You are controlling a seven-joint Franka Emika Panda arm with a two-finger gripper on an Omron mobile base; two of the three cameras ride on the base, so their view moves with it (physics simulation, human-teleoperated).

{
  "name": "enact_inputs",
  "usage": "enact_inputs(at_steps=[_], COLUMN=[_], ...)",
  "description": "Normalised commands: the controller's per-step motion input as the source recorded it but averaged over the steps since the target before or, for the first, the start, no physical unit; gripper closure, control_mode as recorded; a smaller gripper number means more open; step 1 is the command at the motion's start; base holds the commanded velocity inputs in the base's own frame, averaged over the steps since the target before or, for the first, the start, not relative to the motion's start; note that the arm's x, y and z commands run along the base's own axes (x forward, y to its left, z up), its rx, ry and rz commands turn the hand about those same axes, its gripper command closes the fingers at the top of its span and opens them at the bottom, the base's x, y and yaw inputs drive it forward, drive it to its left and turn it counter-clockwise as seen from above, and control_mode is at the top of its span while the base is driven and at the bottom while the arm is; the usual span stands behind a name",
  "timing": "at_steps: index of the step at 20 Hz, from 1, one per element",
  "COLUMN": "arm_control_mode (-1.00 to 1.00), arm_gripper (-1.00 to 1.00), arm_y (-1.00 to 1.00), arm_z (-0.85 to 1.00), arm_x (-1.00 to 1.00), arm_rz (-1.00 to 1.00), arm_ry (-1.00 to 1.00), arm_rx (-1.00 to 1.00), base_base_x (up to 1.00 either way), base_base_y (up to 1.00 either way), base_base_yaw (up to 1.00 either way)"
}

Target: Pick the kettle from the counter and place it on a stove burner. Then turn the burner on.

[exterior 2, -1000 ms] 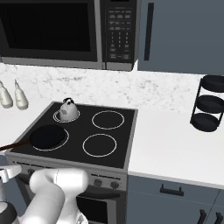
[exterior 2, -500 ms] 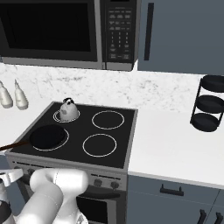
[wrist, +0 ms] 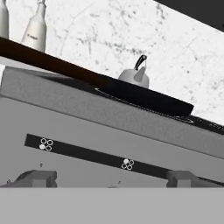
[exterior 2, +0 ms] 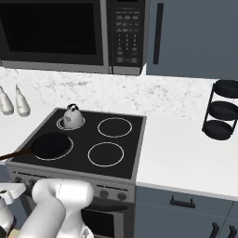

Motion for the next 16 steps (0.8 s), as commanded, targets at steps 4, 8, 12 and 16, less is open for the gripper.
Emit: enact_inputs(at_steps=[4, 8, 12, 16], arm_control_mode=[-1.00, -1.00, -1.00, -1.00], arm_gripper=[-1.00, -1.00, -1.00, -1.00], arm_y=[-0.27, -0.28, -0.17, -0.06], arm_z=[-0.35, -0.19, -0.11, -0.01], arm_x=[0.03, 0.06, 0.03, 0.18], arm_rz=[0.00, 0.00, 0.00, 0.03], arm_ry=[-0.15, -0.12, -0.13, 0.03], arm_rx=[0.00, 0.00, 0.00, 0.00], base_base_x=[0.00, 0.00, 0.00, 0.00], base_base_y=[0.00, 0.00, 0.00, 0.00], base_base_yaw=[0.00, 0.00, 0.00, 0.00])
